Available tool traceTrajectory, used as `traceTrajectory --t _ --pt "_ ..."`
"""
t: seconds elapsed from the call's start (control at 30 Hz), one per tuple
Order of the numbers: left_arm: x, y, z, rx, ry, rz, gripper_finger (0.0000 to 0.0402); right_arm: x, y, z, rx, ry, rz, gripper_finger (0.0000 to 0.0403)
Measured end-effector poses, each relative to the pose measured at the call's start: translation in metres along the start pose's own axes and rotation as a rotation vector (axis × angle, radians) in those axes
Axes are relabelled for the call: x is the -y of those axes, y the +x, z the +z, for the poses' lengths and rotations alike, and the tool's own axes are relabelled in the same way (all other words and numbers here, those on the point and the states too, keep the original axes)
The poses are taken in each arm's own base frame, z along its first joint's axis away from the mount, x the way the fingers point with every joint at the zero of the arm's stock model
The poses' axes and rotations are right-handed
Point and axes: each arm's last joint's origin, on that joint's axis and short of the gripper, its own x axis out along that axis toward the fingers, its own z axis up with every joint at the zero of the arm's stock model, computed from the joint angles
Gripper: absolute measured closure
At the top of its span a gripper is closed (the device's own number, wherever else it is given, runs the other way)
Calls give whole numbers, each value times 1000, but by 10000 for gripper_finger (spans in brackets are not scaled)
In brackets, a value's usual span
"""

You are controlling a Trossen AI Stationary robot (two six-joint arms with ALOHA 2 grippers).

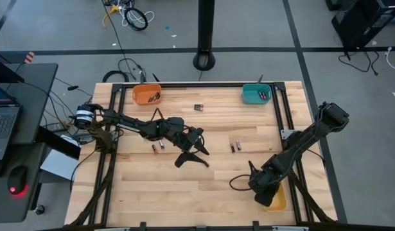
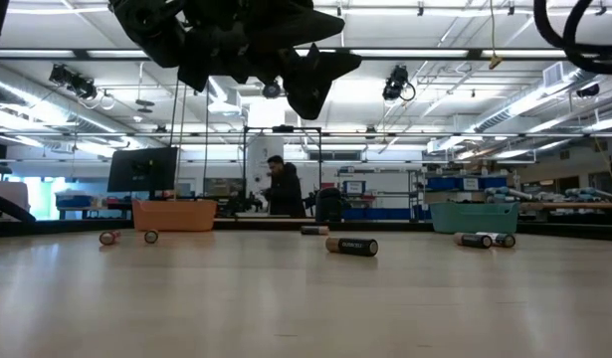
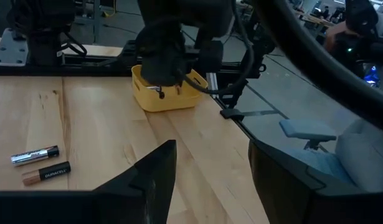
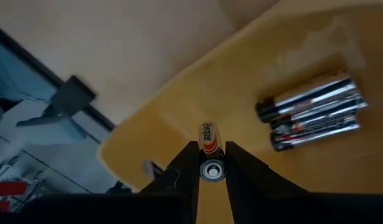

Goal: Sort batteries
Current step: Put the silver battery into the yellow bin, then put the black-orange battery into the orange bin

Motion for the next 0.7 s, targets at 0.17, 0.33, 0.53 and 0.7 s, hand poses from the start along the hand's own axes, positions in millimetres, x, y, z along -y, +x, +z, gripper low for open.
traceTrajectory --t 0.17,0.33,0.53,0.7 --pt "0 0 0 -2 -4 0 194 10 7 2 1 13 -28 339" --pt "-1 -1 -1 -6 -8 4 194 15 9 4 24 10 -43 317" --pt "-9 -5 0 -4 -15 15 197 15 9 5 53 8 -50 305" --pt "-13 -14 -1 -64 -24 26 210 6 3 3 59 -23 -32 298"
